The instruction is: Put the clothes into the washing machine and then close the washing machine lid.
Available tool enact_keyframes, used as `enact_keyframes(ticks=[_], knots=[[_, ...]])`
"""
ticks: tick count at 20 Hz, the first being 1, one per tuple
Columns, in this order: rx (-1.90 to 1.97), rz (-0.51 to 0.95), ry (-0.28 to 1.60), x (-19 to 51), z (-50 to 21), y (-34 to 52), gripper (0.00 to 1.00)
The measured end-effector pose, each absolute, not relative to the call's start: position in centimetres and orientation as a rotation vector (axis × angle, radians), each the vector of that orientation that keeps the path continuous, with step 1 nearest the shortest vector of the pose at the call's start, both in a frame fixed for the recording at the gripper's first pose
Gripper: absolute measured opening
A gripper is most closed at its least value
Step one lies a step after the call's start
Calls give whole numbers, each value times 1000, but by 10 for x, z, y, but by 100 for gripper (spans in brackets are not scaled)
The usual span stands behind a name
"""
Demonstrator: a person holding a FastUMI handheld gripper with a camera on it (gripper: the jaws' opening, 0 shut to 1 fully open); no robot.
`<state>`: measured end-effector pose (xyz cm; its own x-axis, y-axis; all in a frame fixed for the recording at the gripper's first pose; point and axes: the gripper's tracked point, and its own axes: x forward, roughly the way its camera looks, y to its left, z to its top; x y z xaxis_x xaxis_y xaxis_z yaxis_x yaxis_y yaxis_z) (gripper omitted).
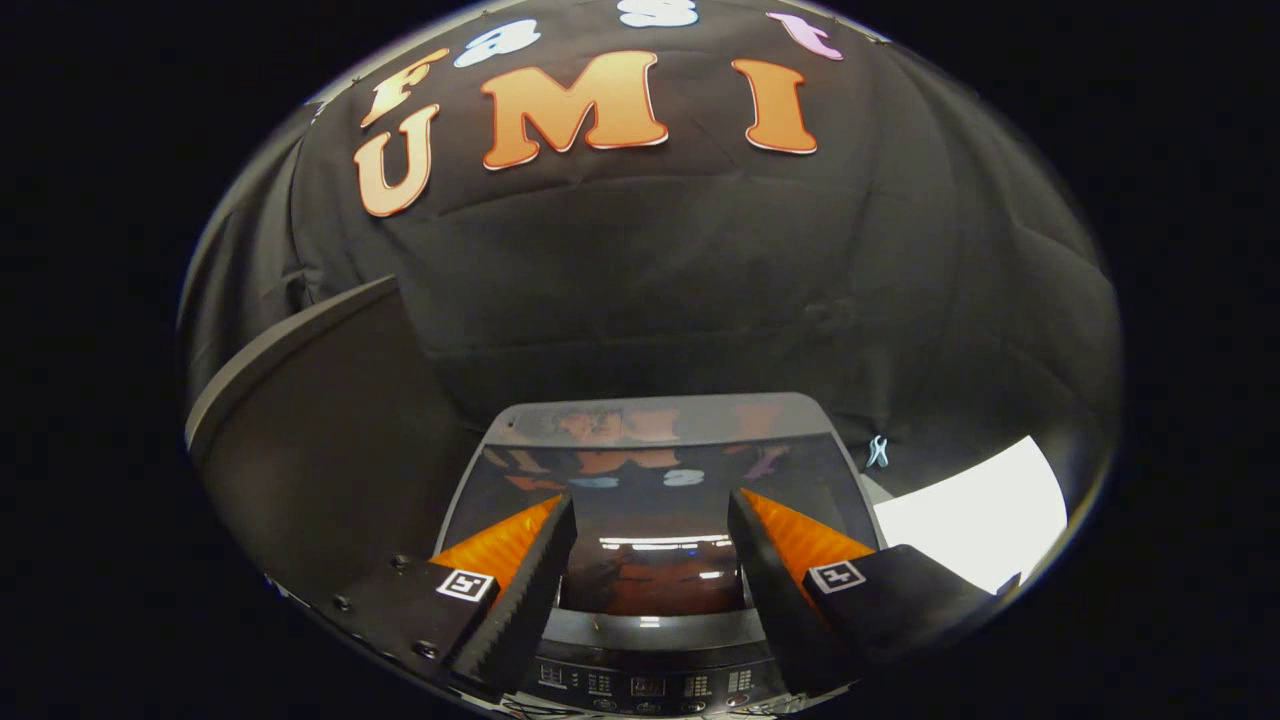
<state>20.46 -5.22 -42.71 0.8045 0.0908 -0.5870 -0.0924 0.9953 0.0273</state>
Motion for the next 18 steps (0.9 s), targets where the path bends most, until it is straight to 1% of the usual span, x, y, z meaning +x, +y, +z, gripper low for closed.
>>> enact_keyframes(ticks=[3, 6, 8, 10, 13, 18], knots=[[3, 92, 666, 195, -442, -50, 99], [24, 84, 650, 183, -427, -48, 99], [32, 71, 603, 173, -396, -48, 99], [53, 68, 521, 166, -350, -40, 98], [67, 49, 443, 138, -291, -33, 98], [27, 39, 254, 92, -186, -6, 98]])
